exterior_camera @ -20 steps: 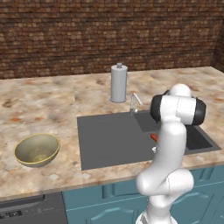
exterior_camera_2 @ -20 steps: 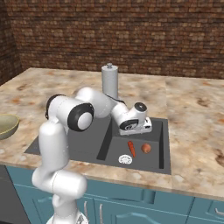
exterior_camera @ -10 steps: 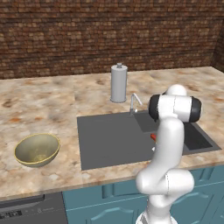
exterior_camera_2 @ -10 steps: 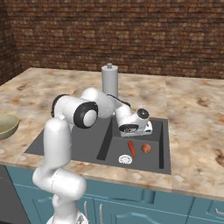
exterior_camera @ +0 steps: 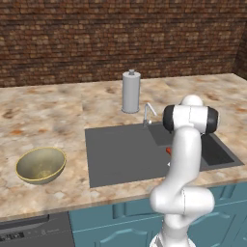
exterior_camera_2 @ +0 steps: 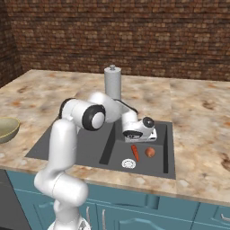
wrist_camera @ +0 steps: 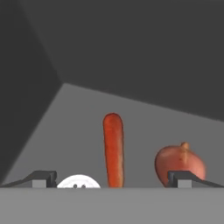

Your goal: Remove the carrot and onion from the sink. Then move the bowl and cup from the counter to the sink for washing.

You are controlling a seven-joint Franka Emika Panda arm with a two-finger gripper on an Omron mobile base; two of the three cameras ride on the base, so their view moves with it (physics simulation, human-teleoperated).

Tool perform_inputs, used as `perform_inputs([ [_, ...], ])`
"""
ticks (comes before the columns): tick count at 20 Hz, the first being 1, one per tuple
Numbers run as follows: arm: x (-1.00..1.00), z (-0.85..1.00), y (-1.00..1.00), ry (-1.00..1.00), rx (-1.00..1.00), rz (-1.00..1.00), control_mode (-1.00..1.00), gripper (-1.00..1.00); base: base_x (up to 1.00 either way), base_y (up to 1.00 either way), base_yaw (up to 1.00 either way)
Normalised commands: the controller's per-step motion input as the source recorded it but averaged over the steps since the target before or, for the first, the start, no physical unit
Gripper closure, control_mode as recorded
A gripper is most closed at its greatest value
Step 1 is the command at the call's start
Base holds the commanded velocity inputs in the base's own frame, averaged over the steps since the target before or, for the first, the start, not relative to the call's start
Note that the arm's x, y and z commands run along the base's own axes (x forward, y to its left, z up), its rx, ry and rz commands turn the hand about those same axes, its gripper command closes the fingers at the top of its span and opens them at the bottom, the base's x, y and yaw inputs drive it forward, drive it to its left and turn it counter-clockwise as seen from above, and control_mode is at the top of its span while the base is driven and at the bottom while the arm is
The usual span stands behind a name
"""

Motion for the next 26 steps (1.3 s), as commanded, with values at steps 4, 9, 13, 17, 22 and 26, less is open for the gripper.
perform_inputs([
  [4, 0.21, -0.20, 0.00, 0.00, 0.03, -0.02, -1.00, -1.00, 0.00, 0.00, 0.00],
  [9, 0.19, -0.20, 0.00, 0.00, 0.01, -0.01, -1.00, -1.00, 0.00, 0.00, 0.00],
  [13, 0.16, -0.21, 0.00, -0.01, 0.00, -0.01, -1.00, -1.00, 0.00, 0.00, 0.00],
  [17, 0.13, -0.24, 0.00, 0.00, 0.00, -0.01, -1.00, -1.00, 0.00, 0.00, 0.00],
  [22, 0.08, -0.23, 0.00, 0.00, 0.00, 0.00, -1.00, -1.00, 0.00, 0.00, 0.00],
  [26, 0.04, -0.19, 0.03, 0.00, 0.00, 0.00, -1.00, -1.00, 0.00, 0.00, 0.00],
])
